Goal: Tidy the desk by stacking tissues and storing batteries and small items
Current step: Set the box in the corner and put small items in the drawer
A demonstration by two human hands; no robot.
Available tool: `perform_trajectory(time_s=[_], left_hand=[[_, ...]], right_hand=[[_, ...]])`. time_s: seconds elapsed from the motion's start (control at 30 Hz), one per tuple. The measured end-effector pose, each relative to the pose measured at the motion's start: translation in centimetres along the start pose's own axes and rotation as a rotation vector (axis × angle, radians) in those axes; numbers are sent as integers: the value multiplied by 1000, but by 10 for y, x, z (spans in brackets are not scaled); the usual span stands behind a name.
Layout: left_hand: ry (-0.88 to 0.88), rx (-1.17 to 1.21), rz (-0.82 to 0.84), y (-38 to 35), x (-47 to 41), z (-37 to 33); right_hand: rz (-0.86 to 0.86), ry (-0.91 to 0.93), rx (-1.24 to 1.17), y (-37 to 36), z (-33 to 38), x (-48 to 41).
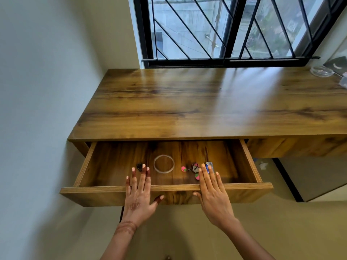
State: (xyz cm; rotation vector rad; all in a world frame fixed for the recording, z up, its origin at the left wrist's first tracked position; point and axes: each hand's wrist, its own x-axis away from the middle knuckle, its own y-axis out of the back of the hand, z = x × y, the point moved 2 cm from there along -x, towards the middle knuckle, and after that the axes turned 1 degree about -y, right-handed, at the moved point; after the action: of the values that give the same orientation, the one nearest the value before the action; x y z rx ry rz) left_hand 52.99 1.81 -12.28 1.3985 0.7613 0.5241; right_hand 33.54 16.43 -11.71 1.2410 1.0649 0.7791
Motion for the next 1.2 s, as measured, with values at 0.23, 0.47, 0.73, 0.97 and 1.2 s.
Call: perform_trajectory(time_s=[0.23,0.47,0.73,0.97,1.2], left_hand=[[-109,-10,-67,-15,-64,10],[-152,-36,-230,-20,-128,21],[-193,-34,-212,-25,-172,30],[-110,8,-314,-24,-172,20],[-115,-26,-350,-25,-172,20]], right_hand=[[-19,2,13,-15,-17,-62],[-46,-2,14,-25,-32,-123],[-180,-10,170,-31,-26,-157],[-358,59,57,-28,-37,-171],[-431,79,17,-28,-39,-175]])
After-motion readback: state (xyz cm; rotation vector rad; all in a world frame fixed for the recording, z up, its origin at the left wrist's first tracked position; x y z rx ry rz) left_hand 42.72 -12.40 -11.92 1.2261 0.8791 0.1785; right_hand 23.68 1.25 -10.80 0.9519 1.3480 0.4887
